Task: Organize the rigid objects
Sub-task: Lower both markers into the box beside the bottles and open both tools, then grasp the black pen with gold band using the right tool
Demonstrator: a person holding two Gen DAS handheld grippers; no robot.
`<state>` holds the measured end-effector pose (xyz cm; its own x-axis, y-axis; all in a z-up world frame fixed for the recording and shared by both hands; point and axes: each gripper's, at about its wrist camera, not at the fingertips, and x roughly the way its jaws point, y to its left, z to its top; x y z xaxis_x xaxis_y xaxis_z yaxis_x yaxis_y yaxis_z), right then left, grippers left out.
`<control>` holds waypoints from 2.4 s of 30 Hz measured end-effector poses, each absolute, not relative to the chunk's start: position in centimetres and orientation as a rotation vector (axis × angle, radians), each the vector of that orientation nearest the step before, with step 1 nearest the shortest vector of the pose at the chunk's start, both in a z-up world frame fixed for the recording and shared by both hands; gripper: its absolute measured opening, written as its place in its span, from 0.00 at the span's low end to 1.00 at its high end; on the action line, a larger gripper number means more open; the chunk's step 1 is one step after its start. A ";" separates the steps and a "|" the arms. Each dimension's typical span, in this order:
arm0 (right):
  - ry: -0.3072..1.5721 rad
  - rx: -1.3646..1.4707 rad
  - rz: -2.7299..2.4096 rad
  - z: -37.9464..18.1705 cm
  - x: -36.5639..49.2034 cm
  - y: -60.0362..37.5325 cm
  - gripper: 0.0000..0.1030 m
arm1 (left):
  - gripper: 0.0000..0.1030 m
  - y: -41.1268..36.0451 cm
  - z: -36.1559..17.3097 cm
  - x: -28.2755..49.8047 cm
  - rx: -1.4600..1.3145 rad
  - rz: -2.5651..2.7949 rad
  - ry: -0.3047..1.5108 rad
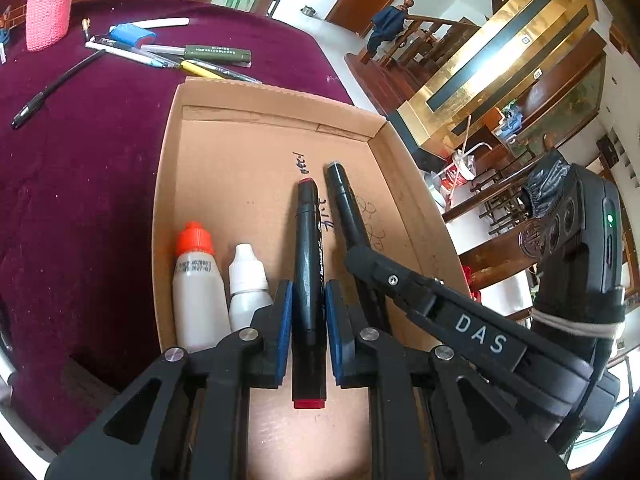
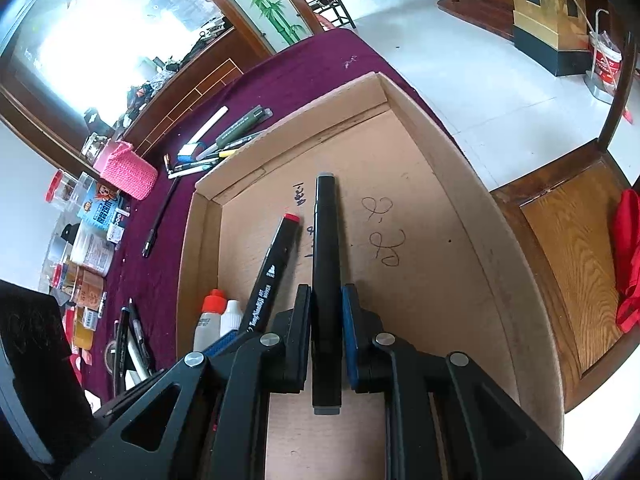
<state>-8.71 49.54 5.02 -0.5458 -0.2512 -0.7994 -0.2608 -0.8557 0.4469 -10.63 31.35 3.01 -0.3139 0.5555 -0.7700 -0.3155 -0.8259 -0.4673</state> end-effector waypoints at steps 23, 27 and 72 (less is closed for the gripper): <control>0.616 -1.238 2.867 10.0 -7.2 46.4 0.18 | 0.13 28.0 6.3 -8.5 -1.309 2.230 -0.284; 0.532 -1.067 2.990 11.6 -5.9 44.7 0.18 | 0.13 26.0 7.2 -7.5 -1.273 2.279 -0.244; -0.863 -1.992 2.787 4.0 -7.9 26.8 0.17 | 0.34 2.0 1.3 -2.3 -1.258 2.464 -0.264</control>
<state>-7.87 26.77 4.00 -0.3125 -0.0356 -0.9493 0.5657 -0.8098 -0.1559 -2.30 1.97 1.35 -0.5388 0.3974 -0.7428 -0.2309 -0.9176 -0.3235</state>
